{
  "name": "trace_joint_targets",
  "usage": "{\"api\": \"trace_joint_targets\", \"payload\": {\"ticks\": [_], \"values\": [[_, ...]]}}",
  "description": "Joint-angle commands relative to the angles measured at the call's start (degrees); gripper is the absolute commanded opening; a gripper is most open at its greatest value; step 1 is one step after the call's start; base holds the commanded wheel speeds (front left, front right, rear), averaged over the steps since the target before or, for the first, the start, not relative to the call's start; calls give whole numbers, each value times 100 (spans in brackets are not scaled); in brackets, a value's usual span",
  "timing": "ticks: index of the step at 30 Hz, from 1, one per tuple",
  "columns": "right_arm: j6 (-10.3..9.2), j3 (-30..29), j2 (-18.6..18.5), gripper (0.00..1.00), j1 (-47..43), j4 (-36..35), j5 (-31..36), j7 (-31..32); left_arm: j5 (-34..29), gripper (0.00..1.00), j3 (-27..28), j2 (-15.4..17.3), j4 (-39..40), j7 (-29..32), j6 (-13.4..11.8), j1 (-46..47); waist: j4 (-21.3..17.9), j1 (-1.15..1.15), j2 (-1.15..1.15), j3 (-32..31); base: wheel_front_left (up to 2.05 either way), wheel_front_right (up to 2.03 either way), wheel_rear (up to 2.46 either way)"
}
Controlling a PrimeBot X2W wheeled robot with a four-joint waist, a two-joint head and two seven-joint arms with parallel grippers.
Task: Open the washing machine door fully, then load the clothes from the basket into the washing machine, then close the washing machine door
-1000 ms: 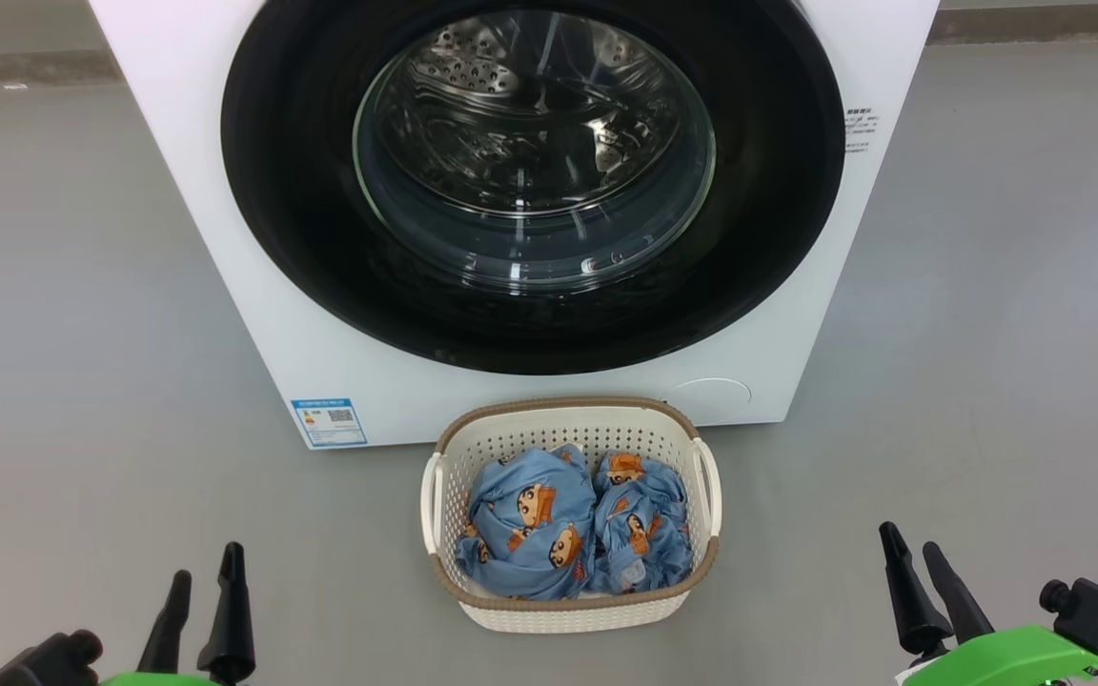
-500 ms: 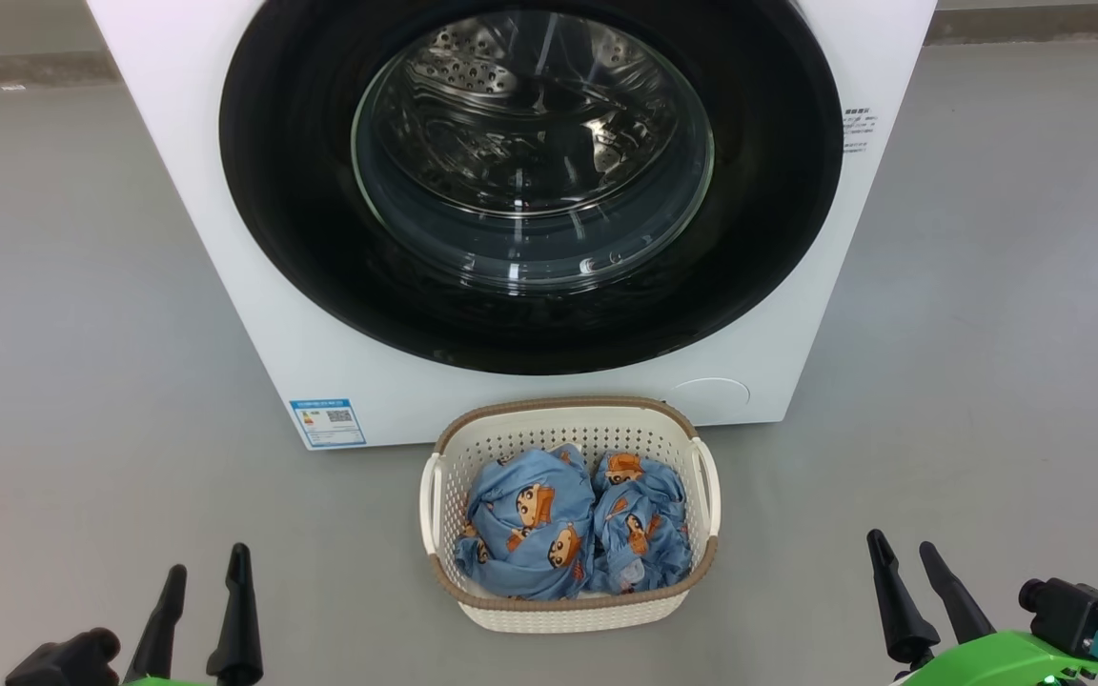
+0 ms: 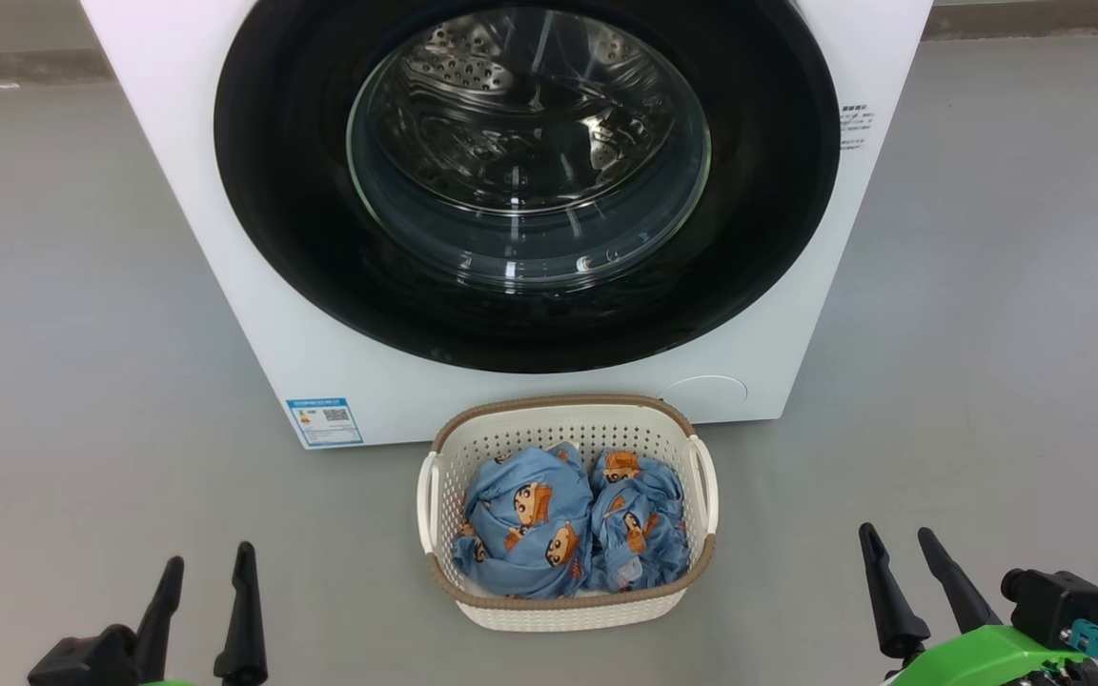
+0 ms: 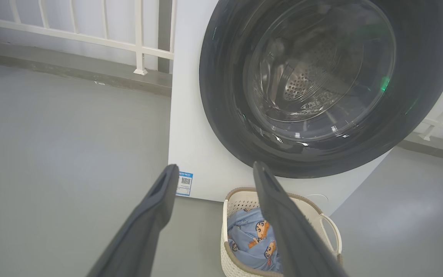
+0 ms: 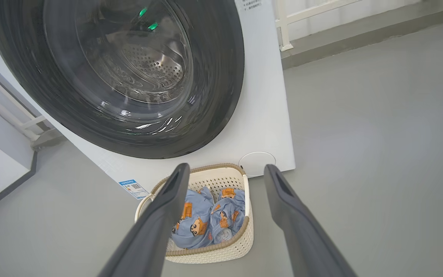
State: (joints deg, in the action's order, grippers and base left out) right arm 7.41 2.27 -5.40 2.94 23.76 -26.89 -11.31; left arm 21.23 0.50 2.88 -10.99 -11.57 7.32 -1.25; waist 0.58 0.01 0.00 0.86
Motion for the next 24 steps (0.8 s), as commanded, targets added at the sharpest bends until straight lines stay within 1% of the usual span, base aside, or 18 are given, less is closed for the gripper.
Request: {"api": "trace_joint_targets", "payload": {"ticks": [1, 17, 24], "values": [[7, 118, -32, 100, 196, -109, 186, -106, -166, 100, 174, 99, 160, -83, 13, 56, -3, -1, 0, -2, 0, 0, 0], [8, -54, 30, 100, 164, -91, 1291, -362, -1100, 100, 320, 82, 106, -335, 16, 55, -38, -1, 0, 48, 0, 0, 0], [8, -162, 70, 100, 131, -116, 1337, -369, -1033, 100, 361, 74, 3, -342, 16, 66, -52, -1, 0, 47, 0, 0, 0]]}}
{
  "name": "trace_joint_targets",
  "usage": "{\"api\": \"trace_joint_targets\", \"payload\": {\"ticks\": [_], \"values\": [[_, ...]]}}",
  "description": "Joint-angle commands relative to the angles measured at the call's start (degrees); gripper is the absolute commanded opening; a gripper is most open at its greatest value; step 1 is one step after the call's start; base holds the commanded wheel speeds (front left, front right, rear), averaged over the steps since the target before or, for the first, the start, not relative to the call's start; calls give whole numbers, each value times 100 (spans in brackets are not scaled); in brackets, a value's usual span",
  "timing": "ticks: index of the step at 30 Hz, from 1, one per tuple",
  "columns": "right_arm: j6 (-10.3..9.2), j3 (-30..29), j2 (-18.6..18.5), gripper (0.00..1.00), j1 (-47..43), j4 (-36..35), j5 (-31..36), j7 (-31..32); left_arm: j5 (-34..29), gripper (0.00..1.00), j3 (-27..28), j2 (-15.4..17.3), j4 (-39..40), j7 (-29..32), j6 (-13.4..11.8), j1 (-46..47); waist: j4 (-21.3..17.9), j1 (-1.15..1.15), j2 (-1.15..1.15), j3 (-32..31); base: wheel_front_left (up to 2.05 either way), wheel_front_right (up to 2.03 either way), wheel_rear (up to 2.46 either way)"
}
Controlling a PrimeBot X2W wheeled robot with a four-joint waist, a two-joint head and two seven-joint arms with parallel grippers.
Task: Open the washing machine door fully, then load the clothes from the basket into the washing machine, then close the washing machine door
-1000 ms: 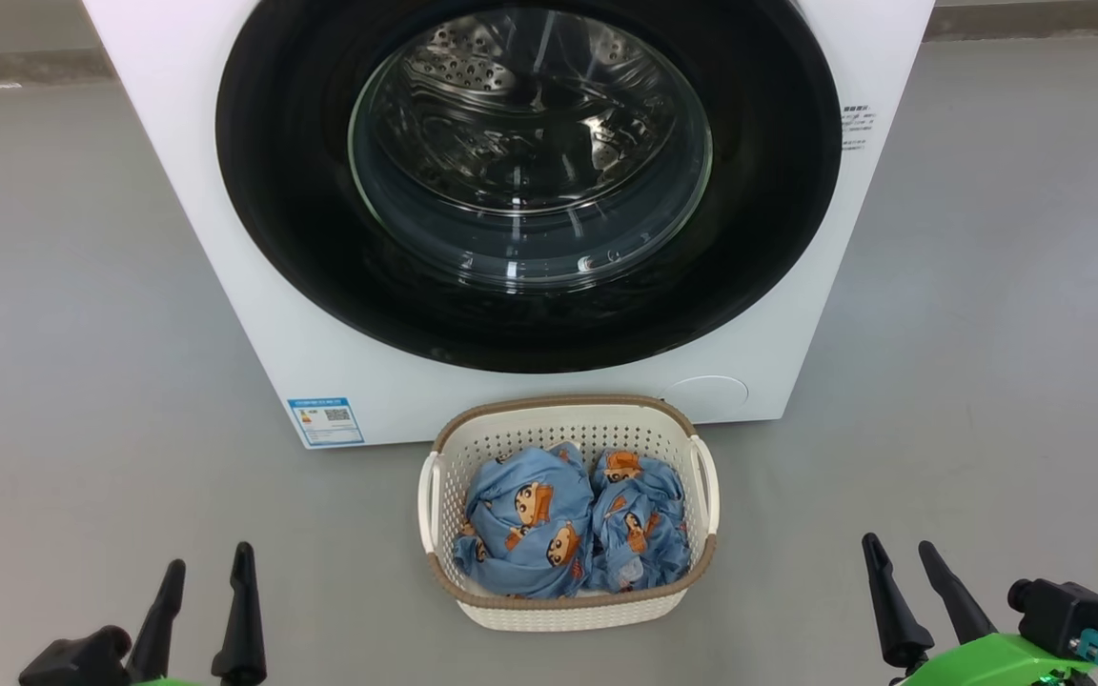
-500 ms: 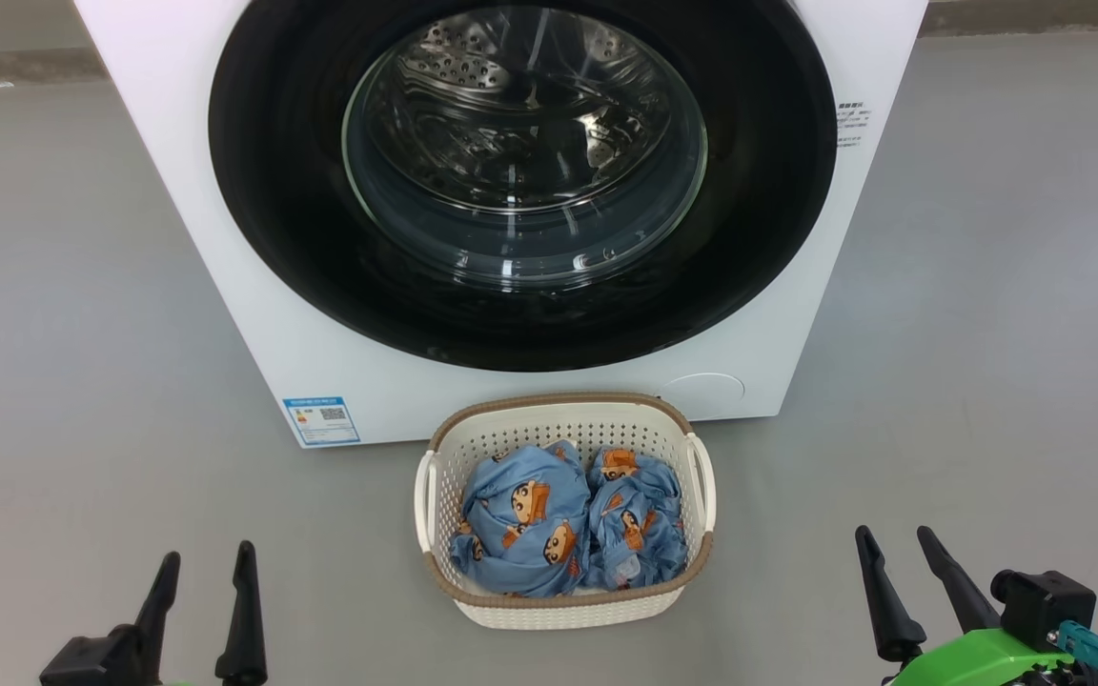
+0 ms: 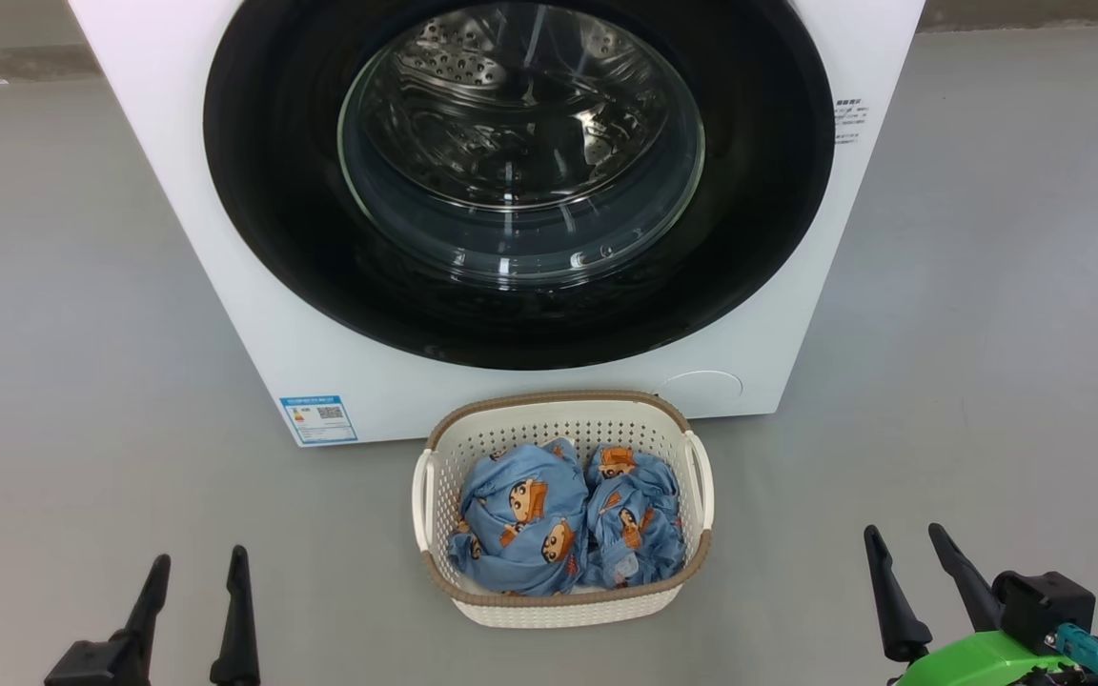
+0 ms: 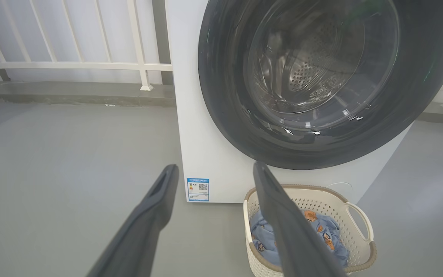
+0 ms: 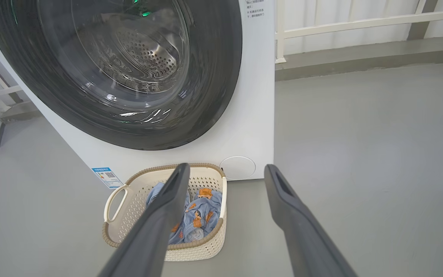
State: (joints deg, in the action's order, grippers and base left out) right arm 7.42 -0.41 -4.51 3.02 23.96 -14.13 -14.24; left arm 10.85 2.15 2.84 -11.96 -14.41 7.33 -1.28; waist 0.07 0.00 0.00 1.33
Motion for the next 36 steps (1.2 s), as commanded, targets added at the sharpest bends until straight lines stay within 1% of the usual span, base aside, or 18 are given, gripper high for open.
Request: {"api": "trace_joint_targets", "payload": {"ticks": [1, 14, 23, 29, 36], "values": [[7, 93, -14, 100, 120, -138, 64, -75, 15, 100, 195, 80, 89, -59, 15, 72, -3, 0, 0, 1, 0, 0, 0], [7, 31, 36, 100, 112, -160, 102, -75, 107, 100, 190, 105, -40, -59, 15, 90, -41, 0, 0, -25, 0, 0, 0], [7, 23, 52, 100, 101, -169, 107, -75, -12, 100, 205, 107, -72, -59, 15, 95, -57, 0, 0, -33, 10, 10, -19], [7, 27, 58, 100, 93, -171, 108, -75, -42, 100, 200, 100, -91, -59, 15, 92, -62, 0, 0, -43, 59, 59, -119], [7, 42, 66, 100, 81, -180, 108, -75, -46, 100, 180, 106, -94, -59, 15, 88, -65, 0, 0, -42, 108, 108, -217]]}}
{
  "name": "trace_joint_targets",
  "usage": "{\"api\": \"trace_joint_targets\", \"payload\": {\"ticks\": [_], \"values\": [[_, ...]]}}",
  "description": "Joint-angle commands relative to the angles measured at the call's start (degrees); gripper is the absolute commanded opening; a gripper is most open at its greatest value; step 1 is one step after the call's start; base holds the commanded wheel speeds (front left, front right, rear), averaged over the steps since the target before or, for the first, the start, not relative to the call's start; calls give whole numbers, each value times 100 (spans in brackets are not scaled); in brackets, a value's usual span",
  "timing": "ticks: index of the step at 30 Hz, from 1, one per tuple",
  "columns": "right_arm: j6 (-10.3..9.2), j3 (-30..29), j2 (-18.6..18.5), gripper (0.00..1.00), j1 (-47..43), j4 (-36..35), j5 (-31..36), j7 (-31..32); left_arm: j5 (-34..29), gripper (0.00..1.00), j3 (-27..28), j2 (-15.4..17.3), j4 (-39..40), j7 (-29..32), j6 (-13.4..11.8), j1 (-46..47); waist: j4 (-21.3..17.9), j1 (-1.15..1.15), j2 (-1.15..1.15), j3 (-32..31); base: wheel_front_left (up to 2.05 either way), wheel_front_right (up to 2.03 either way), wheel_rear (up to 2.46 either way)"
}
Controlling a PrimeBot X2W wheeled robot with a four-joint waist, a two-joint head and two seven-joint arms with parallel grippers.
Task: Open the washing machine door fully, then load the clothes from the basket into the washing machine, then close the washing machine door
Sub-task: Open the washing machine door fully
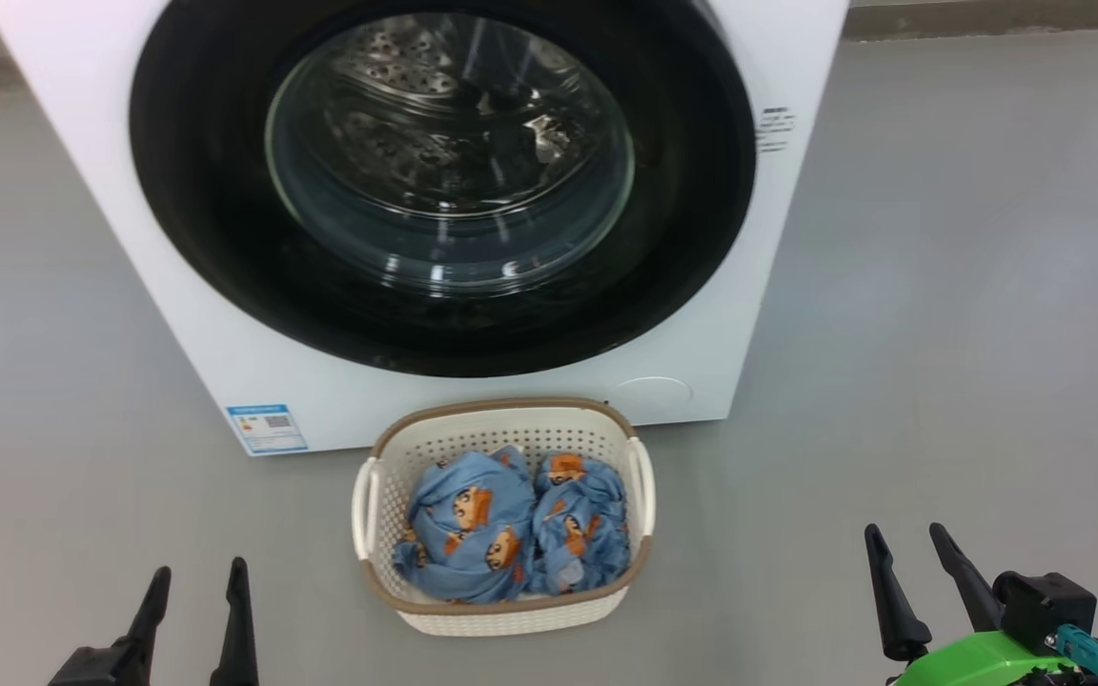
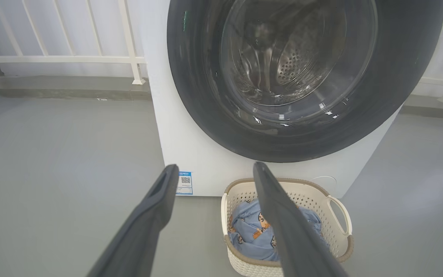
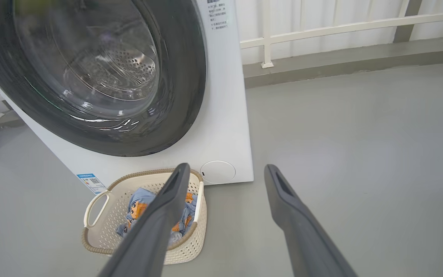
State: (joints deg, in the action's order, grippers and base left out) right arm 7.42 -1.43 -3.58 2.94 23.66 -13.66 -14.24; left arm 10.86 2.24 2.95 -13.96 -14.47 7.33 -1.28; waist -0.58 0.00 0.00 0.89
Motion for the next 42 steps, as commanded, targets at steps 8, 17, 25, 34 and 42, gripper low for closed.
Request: {"api": "trace_joint_targets", "payload": {"ticks": [8, 17, 25, 34, 42], "values": [[7, 142, -25, 100, 105, -157, 70, -75, -45, 100, 191, 108, 100, -52, 15, 92, -27, 0, 0, 20, 123, 123, -246], [7, 139, -29, 100, 89, -159, 61, -75, 260, 100, 173, 92, 221, -52, 15, 81, -55, 0, 0, 16, 108, 108, -216], [7, 139, -37, 100, 100, -162, 30, -76, 274, 100, 122, 120, 214, -52, 15, 93, -39, 0, 0, 59, 45, 45, -91], [7, 151, -45, 100, 127, -120, -12, -76, 296, 100, 88, 117, 209, -52, 15, 103, -18, 0, 0, 92, 1, 1, -3], [7, 171, -34, 3, 282, -79, -53, -76, 324, 100, 30, 93, 176, -52, 15, 145, 24, 0, 0, 135, 0, 0, 0]]}}
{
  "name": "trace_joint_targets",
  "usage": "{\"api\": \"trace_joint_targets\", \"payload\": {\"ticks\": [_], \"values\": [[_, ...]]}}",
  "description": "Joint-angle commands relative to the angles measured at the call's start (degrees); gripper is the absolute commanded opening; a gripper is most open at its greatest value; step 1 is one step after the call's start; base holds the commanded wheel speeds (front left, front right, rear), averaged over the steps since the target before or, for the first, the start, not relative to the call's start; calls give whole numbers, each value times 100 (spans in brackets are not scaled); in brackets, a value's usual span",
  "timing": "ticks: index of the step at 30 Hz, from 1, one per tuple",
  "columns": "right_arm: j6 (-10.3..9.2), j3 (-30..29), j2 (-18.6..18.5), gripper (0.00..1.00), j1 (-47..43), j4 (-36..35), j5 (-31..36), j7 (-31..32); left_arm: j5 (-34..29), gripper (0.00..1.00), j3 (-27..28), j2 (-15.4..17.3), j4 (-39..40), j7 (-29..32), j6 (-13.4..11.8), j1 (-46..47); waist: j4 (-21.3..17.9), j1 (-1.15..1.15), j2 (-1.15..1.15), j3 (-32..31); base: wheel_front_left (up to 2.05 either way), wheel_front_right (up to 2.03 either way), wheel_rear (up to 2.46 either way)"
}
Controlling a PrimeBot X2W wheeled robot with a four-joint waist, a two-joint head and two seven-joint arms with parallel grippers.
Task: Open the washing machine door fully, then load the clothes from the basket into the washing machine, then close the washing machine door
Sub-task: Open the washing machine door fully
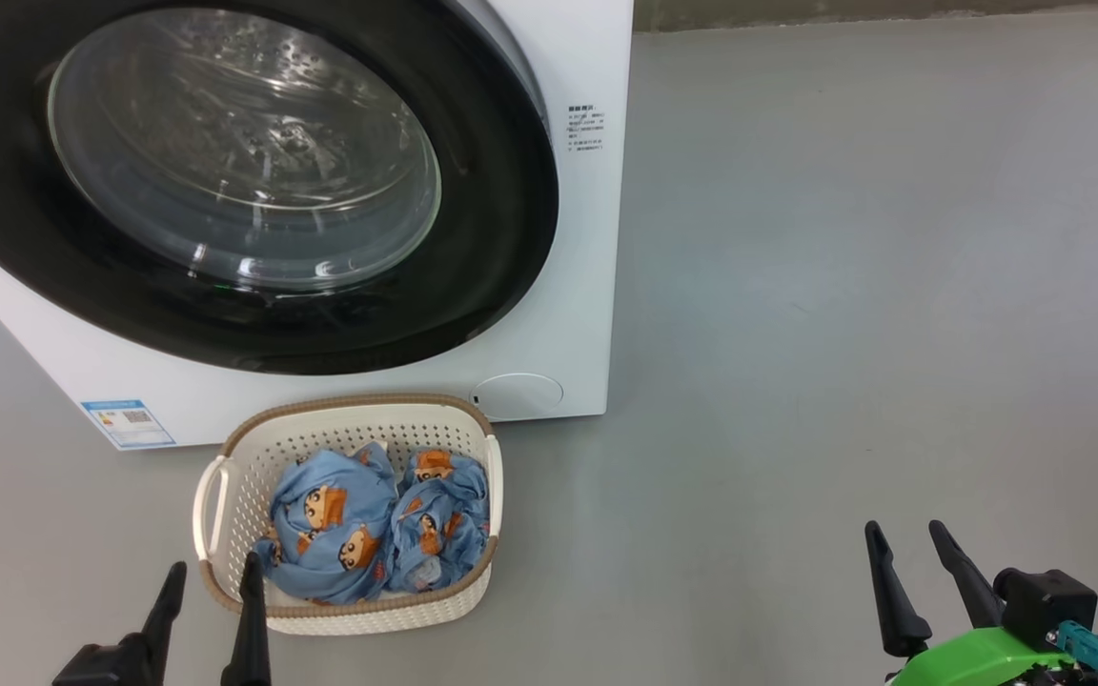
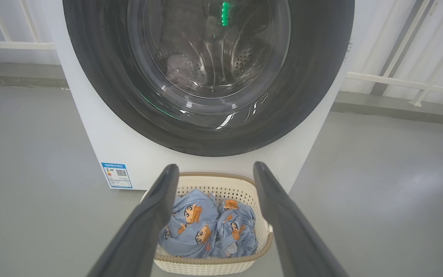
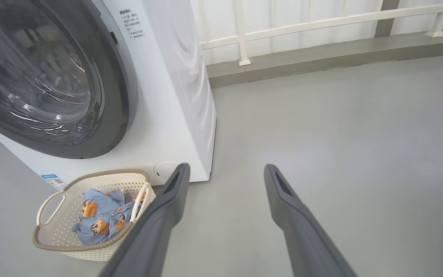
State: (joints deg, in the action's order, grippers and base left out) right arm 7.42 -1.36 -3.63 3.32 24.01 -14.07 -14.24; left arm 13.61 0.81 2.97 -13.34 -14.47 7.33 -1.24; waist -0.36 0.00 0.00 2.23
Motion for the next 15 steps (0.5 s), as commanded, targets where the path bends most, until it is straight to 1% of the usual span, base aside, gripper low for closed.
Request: {"api": "trace_joint_targets", "payload": {"ticks": [1, 5, 15], "values": [[7, 166, -22, 0, 269, -119, -73, -76, 51, 100, 169, 87, 109, -52, 15, 145, 9, 0, 0, 2, 0, 0, 0], [7, 212, 12, 0, 374, -125, -447, -76, 63, 100, 158, 71, 95, -52, 15, 155, 42, 0, 0, 10, 0, 0, 0], [7, 508, 30, 0, 903, 7, -1759, -76, 90, 100, 87, 34, 75, -52, 15, 244, 174, 0, 0, 129, 0, 0, 0]]}}
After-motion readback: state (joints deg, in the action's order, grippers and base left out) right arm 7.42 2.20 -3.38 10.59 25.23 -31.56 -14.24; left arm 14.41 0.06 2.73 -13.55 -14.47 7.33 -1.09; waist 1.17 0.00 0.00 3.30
